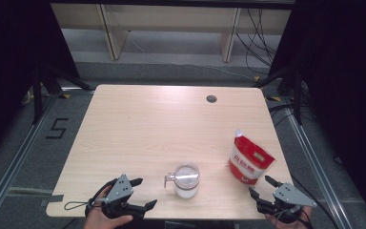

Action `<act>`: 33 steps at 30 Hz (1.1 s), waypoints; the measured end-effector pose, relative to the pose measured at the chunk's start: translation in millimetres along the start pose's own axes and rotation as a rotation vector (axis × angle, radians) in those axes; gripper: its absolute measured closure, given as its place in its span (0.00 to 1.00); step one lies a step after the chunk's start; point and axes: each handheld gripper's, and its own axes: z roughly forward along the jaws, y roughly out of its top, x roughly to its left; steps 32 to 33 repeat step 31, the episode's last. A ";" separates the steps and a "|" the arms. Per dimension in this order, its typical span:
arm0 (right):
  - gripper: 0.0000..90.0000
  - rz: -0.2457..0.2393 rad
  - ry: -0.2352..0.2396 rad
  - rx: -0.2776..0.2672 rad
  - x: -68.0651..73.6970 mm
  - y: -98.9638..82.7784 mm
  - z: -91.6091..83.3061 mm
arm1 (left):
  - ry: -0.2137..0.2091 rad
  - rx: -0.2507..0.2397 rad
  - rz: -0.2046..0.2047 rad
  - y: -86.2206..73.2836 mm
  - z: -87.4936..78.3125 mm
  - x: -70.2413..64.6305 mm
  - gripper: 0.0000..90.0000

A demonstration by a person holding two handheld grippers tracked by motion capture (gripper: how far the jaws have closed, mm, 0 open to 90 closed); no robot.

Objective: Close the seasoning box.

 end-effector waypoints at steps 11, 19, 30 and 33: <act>0.34 0.009 -0.003 0.017 1.5 0.0 -1.0 | 0.007 0.026 -0.023 -11.8 1.2 -3.2 0.19; 0.34 0.001 0.005 0.004 1.0 -0.3 0.4 | 0.012 0.032 -0.004 -19.9 3.1 -2.9 0.19; 0.34 0.014 0.004 0.011 0.7 -0.6 0.3 | 0.016 0.028 -0.037 -22.9 2.6 -1.3 0.19; 0.34 0.017 0.001 0.012 1.0 -0.6 0.1 | 0.027 0.043 -0.022 -22.8 1.5 -0.3 0.19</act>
